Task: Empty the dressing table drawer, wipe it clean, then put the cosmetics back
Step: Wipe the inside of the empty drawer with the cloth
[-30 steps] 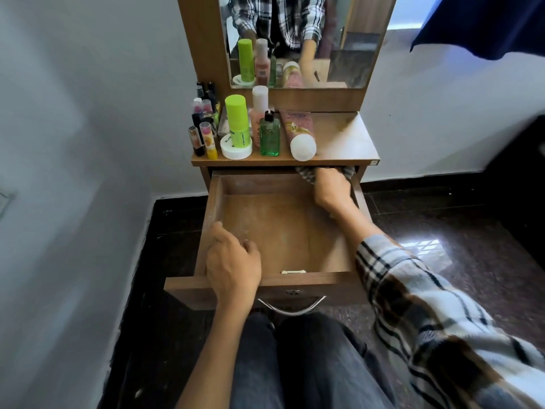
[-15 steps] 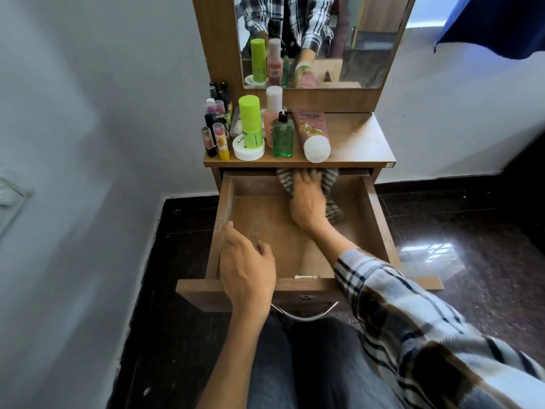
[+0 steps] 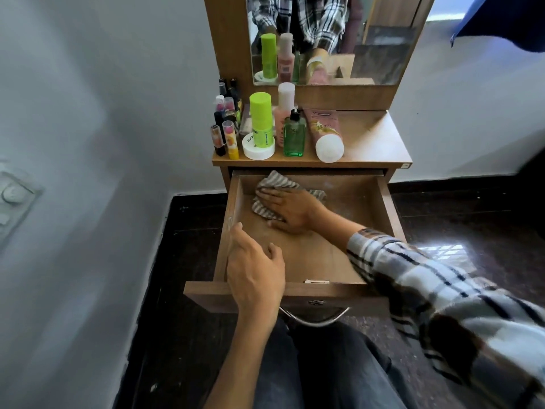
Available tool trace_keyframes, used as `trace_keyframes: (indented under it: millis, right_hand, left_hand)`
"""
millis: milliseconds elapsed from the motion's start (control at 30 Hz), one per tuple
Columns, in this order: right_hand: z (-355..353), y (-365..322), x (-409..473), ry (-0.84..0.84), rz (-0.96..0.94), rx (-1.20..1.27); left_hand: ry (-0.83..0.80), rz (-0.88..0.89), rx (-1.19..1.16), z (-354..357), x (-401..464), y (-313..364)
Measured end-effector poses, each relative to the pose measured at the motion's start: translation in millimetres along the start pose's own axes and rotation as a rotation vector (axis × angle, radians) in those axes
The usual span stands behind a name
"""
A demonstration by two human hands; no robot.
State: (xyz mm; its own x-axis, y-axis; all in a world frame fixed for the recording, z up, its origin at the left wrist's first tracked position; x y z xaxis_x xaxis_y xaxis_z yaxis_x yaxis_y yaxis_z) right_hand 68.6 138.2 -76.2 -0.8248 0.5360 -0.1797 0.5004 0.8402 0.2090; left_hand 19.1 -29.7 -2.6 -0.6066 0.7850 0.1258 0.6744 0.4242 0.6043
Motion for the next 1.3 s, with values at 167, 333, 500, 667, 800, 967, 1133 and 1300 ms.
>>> trace_keyframes:
  millis: [167,333,500,667,800,967,1133,1300]
  right_hand:
    - [16.3,46.4,-47.2,0.021,0.021,-0.297]
    - [-0.5,40.9,-40.7,0.119,0.010,-0.386]
    - [-11.1,-12.7,27.9,0.195,-0.096,-0.428]
    - [-2.8,-4.1,5.5,0.126,-0.161,-0.478]
    - [-15.6,22.9,-41.7,0.206,-0.070,-0.475]
    - [9.0,55.6,-88.7,0.002,-0.128,-0.311]
    - [-30.9,58.9,-88.2,0.161,0.180,-0.109]
    - [-45.5,13.4,-31.1,0.272,0.033,-0.048]
  left_hand:
    - [0.002,0.011,0.020,1.1,-0.2,-0.1]
    - [0.017,0.014,0.033,2.5,-2.2,0.7]
    - [0.023,0.026,0.056,2.4,-1.2,2.1]
    - [0.001,0.033,0.056,4.9,0.0,-0.1]
    - [0.005,0.020,0.050,4.7,2.6,-1.0]
    - [-0.007,0.017,0.046,4.8,0.1,-0.3]
    - [-0.002,0.008,0.063,5.6,-0.9,1.2]
    - [0.003,0.002,0.072,7.1,-0.8,0.0]
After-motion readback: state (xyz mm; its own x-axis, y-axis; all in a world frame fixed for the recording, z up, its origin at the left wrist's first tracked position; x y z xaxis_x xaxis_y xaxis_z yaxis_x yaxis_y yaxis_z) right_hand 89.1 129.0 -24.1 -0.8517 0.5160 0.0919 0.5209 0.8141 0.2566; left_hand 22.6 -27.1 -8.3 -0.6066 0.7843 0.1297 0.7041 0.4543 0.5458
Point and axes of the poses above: each hand's wrist, its own x-axis towards the middle knuckle, its own z-axis out of the palm, y = z × x, the point moved 7 cm from there along x, towards the middle knuckle
